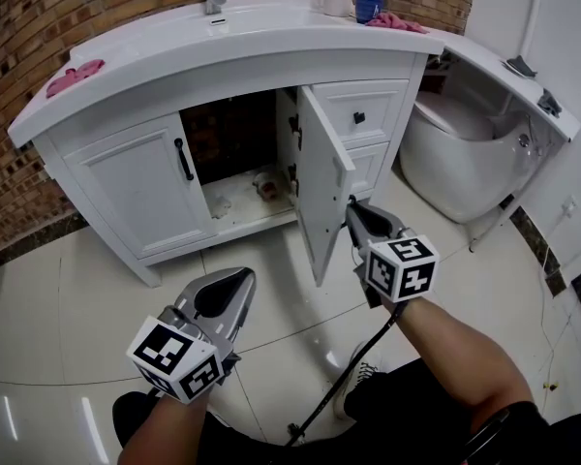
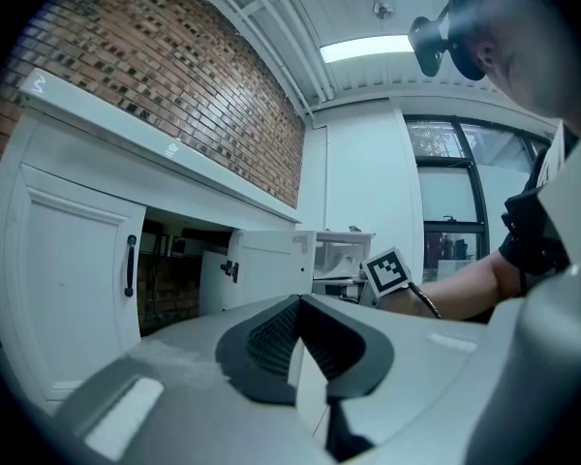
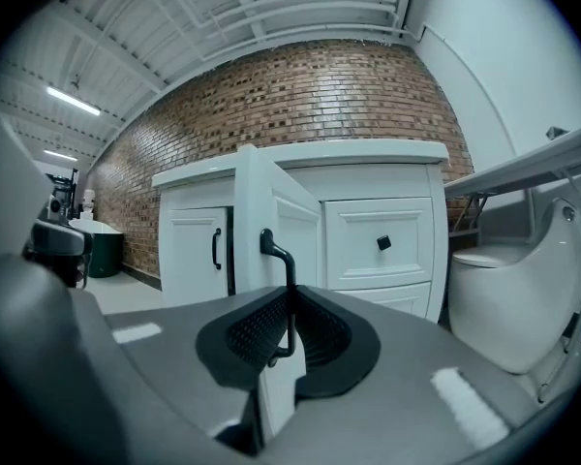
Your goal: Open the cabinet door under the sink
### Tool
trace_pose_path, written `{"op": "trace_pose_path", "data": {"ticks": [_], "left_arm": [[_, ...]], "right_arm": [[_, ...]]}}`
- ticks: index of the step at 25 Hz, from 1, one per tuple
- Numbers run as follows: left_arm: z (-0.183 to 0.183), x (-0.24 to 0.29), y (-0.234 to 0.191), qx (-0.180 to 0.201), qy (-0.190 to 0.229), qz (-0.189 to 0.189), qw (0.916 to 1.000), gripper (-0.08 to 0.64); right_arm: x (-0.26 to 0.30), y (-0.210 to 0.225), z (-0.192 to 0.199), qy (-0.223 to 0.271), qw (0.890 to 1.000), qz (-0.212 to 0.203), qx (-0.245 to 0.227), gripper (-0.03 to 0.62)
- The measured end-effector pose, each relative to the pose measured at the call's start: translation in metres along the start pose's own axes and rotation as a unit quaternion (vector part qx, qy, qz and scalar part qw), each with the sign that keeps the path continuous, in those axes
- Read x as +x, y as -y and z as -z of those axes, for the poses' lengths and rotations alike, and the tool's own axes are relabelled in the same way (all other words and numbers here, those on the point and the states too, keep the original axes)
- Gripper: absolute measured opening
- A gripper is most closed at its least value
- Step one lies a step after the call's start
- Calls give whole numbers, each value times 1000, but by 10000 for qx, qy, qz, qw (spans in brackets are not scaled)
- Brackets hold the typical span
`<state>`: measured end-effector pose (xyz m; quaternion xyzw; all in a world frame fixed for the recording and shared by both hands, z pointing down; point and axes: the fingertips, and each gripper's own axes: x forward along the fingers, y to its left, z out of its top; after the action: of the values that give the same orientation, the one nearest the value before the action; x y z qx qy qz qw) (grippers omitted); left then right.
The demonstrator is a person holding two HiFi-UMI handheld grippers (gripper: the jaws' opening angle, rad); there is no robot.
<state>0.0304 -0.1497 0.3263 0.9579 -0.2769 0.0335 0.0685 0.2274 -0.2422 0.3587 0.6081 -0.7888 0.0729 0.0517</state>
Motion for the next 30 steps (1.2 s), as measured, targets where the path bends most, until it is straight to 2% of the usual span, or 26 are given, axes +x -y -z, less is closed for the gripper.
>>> {"op": "trace_pose_path", "data": {"ticks": [7, 18, 23, 30], "left_arm": [[3, 8, 0, 19, -45, 7, 10000, 5], [2, 10, -2, 42, -40, -54, 10000, 3], [0, 7, -3, 44, -11, -80, 10000, 5], [-2, 1, -3, -8, 9, -186, 9998, 5]], "right_arm": [[-6, 37, -1, 59, 9988, 477, 33, 25], [-8, 44, -1, 90, 9984, 541, 94, 26], [-18, 48, -1, 57, 9974, 711, 39, 25], [-48, 39, -9, 94, 9979, 520, 372, 9]]}}
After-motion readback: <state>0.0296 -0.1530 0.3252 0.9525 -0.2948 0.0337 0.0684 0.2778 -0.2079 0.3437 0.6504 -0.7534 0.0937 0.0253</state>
